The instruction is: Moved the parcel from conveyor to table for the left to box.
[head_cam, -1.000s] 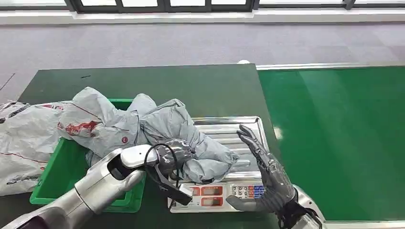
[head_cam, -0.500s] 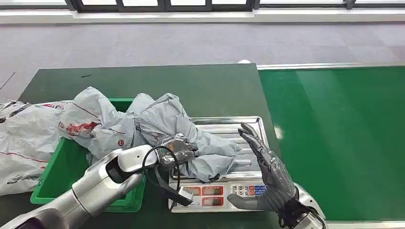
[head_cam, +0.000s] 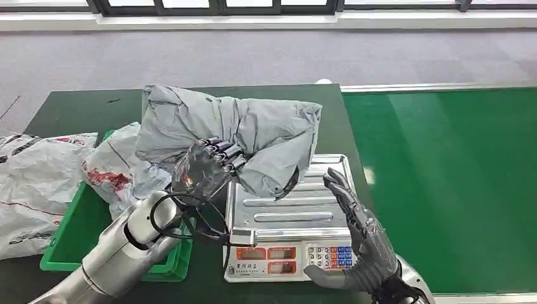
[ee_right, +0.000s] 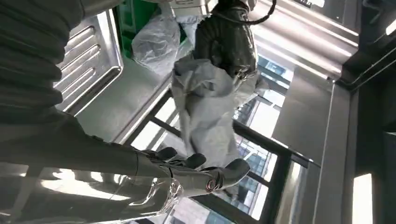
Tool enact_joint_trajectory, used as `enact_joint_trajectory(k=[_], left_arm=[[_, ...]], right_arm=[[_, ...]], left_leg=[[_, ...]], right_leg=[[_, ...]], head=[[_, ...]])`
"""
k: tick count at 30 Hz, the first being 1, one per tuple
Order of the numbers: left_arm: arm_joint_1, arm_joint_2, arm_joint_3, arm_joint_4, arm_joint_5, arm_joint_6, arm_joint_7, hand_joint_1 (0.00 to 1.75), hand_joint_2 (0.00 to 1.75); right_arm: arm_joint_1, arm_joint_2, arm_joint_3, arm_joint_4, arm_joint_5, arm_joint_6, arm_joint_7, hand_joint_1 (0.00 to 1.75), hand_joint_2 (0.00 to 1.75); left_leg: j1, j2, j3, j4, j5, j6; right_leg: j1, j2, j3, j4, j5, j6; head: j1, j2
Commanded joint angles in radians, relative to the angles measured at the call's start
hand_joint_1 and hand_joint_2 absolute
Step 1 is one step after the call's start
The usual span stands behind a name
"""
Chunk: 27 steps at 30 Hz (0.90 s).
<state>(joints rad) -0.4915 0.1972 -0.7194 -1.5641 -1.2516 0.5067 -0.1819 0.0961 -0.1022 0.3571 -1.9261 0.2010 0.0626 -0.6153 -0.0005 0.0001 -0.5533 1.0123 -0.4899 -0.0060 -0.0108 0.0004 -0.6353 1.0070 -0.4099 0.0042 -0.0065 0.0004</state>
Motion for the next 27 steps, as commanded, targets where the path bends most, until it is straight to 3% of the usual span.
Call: enact_joint_trajectory(k=[1, 4, 6, 10, 13, 14, 17, 27], left_arm=[[0.020, -0.132, 0.249, -0.072, -0.197, 0.113, 0.117, 1.75, 1.75], [0.035, -0.125, 0.395, -0.061, -0.217, 0.191, 0.131, 1.75, 1.75], [0.065, -0.123, 0.522, -0.070, -0.173, 0.191, 0.066, 1.75, 1.75], [0.047, -0.152, 0.647, 0.051, -0.186, 0.191, 0.026, 1.75, 1.75], [-0.008, -0.126, 0.636, 0.246, -0.282, 0.144, 0.148, 1.75, 1.75], [-0.021, -0.124, 0.642, 0.303, -0.310, 0.066, 0.214, 1.75, 1.75], [-0.024, -0.114, 0.648, 0.425, -0.266, -0.047, 0.282, 1.75, 1.75], [0.032, -0.075, 0.705, 0.595, -0.219, -0.191, 0.326, 1.75, 1.75]], right_arm=[[-0.011, 0.021, 0.017, 0.005, -0.003, -0.025, 0.016, 0.00, 1.75], [-0.010, 0.028, 0.028, 0.012, 0.002, -0.035, 0.022, 0.00, 1.75], [0.018, 0.027, 0.026, 0.006, 0.010, -0.047, 0.019, 0.00, 1.75], [0.050, 0.029, 0.023, -0.012, 0.019, -0.056, 0.009, 0.00, 1.75], [0.058, 0.039, 0.026, -0.019, 0.034, -0.045, 0.010, 0.00, 1.75], [0.058, 0.044, 0.026, -0.018, 0.039, -0.037, 0.013, 0.00, 1.75], [0.052, 0.060, 0.024, -0.015, 0.053, -0.010, 0.019, 0.00, 1.75], [-0.015, 0.025, 0.032, 0.041, 0.051, 0.040, 0.021, 0.00, 1.75]], left_leg=[[0.001, 0.000, -0.002, 0.001, 0.001, 0.000], [0.001, 0.000, -0.002, 0.001, 0.001, 0.000], [0.001, 0.003, -0.001, -0.001, 0.001, -0.001], [0.001, 0.005, -0.008, -0.002, 0.001, -0.001], [0.001, 0.001, -0.007, -0.002, 0.001, -0.001], [0.001, -0.001, 0.000, -0.004, 0.003, -0.002], [0.002, 0.000, 0.002, -0.005, 0.004, -0.003], [0.001, 0.005, 0.002, -0.003, 0.002, -0.002]], right_leg=[[0.001, 0.000, -0.001, -0.001, 0.001, 0.000], [0.001, 0.000, -0.001, 0.000, 0.001, 0.000], [0.001, 0.003, -0.001, -0.002, 0.003, -0.001], [0.001, 0.004, -0.001, -0.002, 0.003, -0.001], [0.001, 0.000, 0.000, -0.002, 0.001, -0.001], [0.002, -0.002, 0.000, -0.004, 0.003, -0.001], [0.002, -0.001, 0.002, -0.005, 0.003, -0.001], [0.001, 0.005, 0.001, -0.002, 0.003, -0.002]], head=[[0.000, 0.000], [0.000, 0.000], [0.000, 0.000], [0.000, 0.000], [0.000, 0.000], [0.000, 0.000], [0.000, 0.000], [0.000, 0.000]])
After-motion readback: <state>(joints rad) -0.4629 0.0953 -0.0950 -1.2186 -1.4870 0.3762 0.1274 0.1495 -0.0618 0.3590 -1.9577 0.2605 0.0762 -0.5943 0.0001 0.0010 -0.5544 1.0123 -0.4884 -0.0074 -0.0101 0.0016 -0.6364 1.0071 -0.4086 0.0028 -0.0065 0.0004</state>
